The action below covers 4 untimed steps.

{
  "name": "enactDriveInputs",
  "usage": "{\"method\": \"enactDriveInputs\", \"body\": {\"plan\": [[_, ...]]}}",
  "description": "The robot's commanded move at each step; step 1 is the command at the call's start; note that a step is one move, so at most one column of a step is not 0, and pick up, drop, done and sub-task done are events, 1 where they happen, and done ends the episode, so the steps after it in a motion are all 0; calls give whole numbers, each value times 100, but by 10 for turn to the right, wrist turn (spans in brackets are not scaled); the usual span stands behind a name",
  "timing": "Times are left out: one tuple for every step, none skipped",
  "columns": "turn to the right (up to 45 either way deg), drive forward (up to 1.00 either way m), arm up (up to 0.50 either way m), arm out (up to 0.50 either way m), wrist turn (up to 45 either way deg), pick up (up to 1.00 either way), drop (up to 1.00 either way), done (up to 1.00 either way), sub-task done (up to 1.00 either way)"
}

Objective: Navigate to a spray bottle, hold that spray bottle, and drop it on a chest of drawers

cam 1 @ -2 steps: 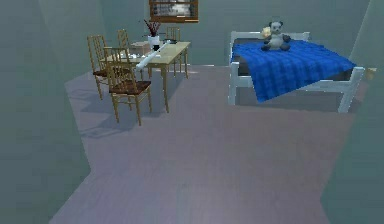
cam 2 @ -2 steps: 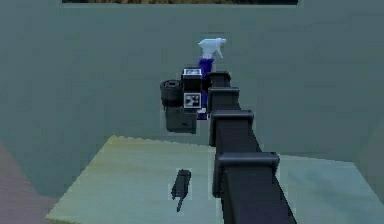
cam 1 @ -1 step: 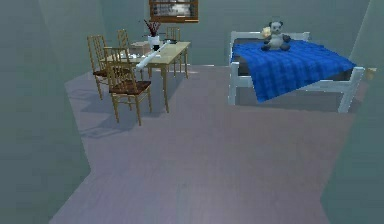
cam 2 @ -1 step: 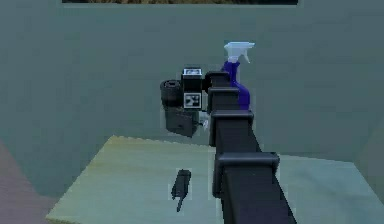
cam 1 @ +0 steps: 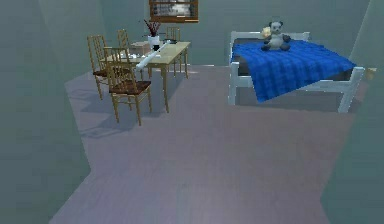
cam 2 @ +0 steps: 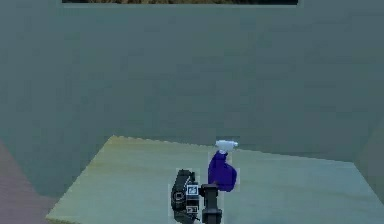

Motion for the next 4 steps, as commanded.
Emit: {"method": "enactDriveInputs", "body": {"plan": [[0, 0, 0, 0, 0, 0, 100, 0, 0], [0, 0, 10, 0, 0, 0, 0, 0, 0], [0, 0, 0, -8, 0, 0, 0, 0, 0], [0, 0, 0, 0, 0, 0, 0, 100, 0]]}}
